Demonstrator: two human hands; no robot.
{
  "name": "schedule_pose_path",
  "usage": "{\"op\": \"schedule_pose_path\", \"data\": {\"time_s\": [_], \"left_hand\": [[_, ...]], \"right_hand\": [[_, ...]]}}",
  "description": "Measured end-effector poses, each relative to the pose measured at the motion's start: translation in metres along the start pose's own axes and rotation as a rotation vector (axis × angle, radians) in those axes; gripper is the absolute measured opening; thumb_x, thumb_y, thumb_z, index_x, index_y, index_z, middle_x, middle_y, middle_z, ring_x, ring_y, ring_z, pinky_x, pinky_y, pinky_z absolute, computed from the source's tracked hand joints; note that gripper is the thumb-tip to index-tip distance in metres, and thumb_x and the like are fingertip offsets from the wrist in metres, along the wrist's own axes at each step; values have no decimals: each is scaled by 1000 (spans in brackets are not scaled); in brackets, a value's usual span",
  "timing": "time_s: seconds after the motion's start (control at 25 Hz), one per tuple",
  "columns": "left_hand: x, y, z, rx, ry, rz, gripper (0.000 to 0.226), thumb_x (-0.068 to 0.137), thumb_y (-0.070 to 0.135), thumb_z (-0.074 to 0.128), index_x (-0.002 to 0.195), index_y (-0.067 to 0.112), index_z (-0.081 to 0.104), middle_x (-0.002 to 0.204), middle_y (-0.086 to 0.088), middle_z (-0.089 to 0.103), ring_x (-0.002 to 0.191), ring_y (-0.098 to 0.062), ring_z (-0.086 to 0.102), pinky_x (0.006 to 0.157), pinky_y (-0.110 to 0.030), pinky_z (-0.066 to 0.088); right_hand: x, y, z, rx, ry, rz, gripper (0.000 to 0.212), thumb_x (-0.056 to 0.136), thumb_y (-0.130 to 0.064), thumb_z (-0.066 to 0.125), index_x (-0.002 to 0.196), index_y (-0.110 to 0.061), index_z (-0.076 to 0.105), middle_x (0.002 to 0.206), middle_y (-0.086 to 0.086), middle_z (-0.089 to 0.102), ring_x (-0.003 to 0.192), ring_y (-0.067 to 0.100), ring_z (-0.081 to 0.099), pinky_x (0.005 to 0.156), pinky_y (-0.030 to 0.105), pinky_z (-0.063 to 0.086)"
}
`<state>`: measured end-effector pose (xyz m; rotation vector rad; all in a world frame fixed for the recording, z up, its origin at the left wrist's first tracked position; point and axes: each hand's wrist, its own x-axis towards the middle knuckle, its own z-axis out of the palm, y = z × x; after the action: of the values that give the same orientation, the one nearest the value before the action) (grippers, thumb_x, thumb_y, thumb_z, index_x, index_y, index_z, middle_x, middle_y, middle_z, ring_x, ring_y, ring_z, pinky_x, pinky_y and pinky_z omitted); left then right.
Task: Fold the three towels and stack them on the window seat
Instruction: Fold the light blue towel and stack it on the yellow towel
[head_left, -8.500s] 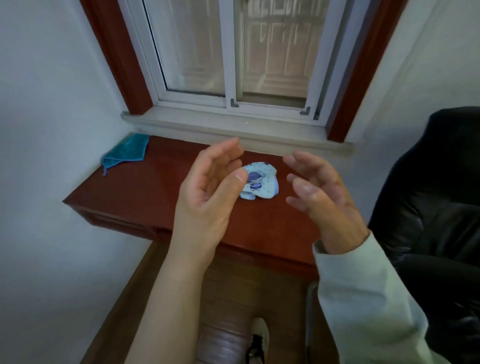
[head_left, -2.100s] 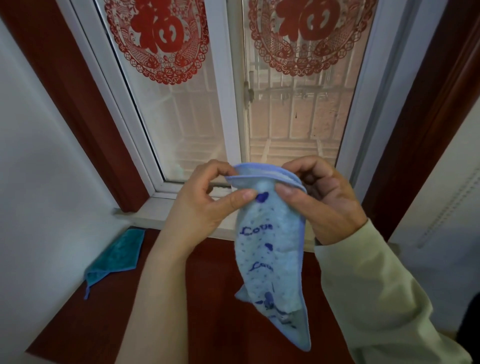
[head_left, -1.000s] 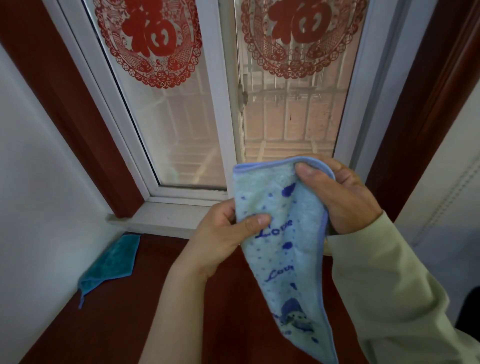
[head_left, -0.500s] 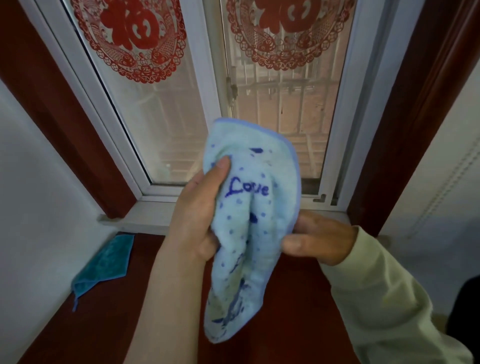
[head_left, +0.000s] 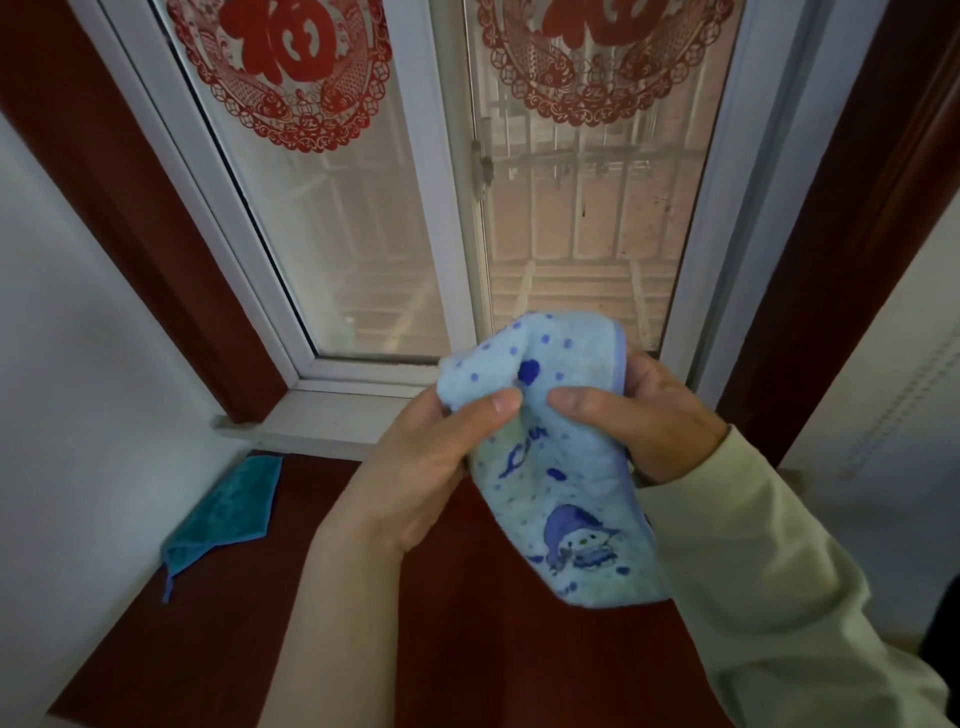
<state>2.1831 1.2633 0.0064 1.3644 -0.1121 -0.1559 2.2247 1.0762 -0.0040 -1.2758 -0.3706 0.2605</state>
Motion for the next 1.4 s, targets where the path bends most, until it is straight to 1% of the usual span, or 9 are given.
{"op": "schedule_pose_path", "data": {"time_s": [0.2,0.32,0.44,0.6,0.8,0.92,1.04,1.16,1.4], "left_hand": [[-2,-2,6,-4,147,31,18,91,22,63,94,23,80,101,-4,81,92,-17,78,77,-29,62],[1,4,10,-18,175,23,18,100,22,57,99,21,75,96,-4,82,87,-16,79,78,-33,64],[-2,4,8,1,109,-8,17,95,27,64,110,22,71,101,-4,81,92,-19,78,79,-34,64],[-10,-5,-9,101,-68,-70,56,80,12,73,133,22,57,121,-6,76,109,-23,73,86,-41,62],[-3,-6,-10,39,212,18,59,78,14,78,133,14,56,92,-14,79,79,-23,76,76,-38,63],[-2,-7,-5,88,256,137,48,94,15,66,135,34,54,80,-9,74,76,-19,72,74,-34,61],[-5,-4,-1,95,130,156,43,95,10,64,132,33,60,89,-3,73,84,-16,73,73,-29,60],[-8,-2,-1,100,-45,127,72,77,-9,73,137,26,55,108,5,75,102,-15,73,83,-30,60],[-6,-2,3,369,193,91,76,84,-15,70,137,38,56,105,-4,79,98,-21,76,87,-42,62]], "right_hand": [[-7,-5,-7,-15,5,35,23,90,-11,60,110,-18,68,100,4,78,92,19,75,73,29,60],[-15,-1,-9,-156,-148,140,21,88,-13,57,103,-20,69,93,-8,78,88,6,74,71,16,55],[-19,2,-6,-169,-165,126,23,89,-14,56,107,-12,70,98,0,78,93,13,74,75,20,56],[-15,2,-9,-86,29,36,27,87,-23,60,101,-6,75,98,15,77,92,25,74,79,32,59],[-15,3,-12,-77,90,49,25,80,-31,64,100,-20,74,97,12,78,89,28,75,73,35,61],[-14,1,-14,-76,117,22,24,90,-21,60,112,-14,67,99,7,77,90,21,75,71,27,60],[-16,0,-24,-102,5,17,36,81,-14,76,115,-16,62,99,3,77,91,18,74,70,24,58],[-21,-4,-37,-141,-174,40,63,65,7,77,120,-16,57,103,0,77,96,16,73,74,26,58],[-25,-2,-36,-227,-158,72,25,96,-5,55,119,-13,63,103,1,77,98,15,73,78,25,57]]}}
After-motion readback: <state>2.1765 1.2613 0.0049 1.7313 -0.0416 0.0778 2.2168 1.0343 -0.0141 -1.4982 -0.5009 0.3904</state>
